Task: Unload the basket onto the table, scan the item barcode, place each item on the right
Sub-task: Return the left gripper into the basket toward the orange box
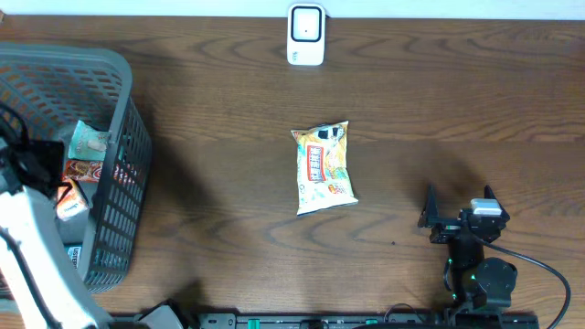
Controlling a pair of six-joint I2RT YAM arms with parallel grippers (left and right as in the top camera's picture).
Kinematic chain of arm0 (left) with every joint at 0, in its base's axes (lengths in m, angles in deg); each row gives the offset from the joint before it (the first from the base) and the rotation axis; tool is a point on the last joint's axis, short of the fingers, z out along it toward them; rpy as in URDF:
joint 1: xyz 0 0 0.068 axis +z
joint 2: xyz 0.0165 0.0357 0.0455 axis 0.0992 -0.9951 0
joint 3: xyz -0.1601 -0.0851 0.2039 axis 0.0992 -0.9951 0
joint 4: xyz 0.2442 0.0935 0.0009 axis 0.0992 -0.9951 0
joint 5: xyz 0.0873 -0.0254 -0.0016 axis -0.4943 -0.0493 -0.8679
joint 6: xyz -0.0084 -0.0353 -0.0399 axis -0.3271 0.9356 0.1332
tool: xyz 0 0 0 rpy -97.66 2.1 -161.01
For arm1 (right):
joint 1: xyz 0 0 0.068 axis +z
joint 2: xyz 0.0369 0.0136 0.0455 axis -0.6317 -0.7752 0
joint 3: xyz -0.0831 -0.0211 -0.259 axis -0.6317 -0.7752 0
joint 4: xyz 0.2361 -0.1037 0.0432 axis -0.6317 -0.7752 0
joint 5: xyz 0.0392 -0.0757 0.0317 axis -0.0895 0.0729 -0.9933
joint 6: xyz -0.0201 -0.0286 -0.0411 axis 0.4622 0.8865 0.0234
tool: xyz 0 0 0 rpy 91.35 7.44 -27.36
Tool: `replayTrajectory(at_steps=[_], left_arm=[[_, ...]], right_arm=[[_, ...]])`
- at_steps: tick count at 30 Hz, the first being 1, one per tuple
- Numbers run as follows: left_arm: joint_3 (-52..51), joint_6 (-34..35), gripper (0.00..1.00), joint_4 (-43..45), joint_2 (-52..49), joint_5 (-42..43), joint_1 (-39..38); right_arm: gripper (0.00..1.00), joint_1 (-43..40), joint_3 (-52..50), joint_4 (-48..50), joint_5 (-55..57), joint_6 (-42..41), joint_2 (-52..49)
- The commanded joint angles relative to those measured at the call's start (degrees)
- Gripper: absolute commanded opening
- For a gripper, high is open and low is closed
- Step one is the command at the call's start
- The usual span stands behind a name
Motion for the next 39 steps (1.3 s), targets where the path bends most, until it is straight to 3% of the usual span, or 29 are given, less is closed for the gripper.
replayTrajectory(at_steps=[1, 11, 18, 39], left_arm=[[-2.78, 8.76, 0.98, 0.68, -4.74, -1.90, 0.44], [-4.70, 12.63, 0.99, 4.87, -16.17, -5.35, 0.44], [-8.63, 18.97, 0.99, 7.61, -16.81, -6.60, 1.11], [-10.82, 15.41, 1.00, 19.28, -16.90, -6.58, 6.12]], right_arm=[[0.99, -0.42, -0.04, -0.26, 0.04, 0.87, 0.13], [0.99, -0.42, -0.04, -0.26, 0.04, 0.87, 0.13], [0.99, -0.42, -0.04, -0.26, 0.04, 0.87, 0.13], [0.99, -0.42, -0.04, -0.26, 0.04, 0.87, 0.13]])
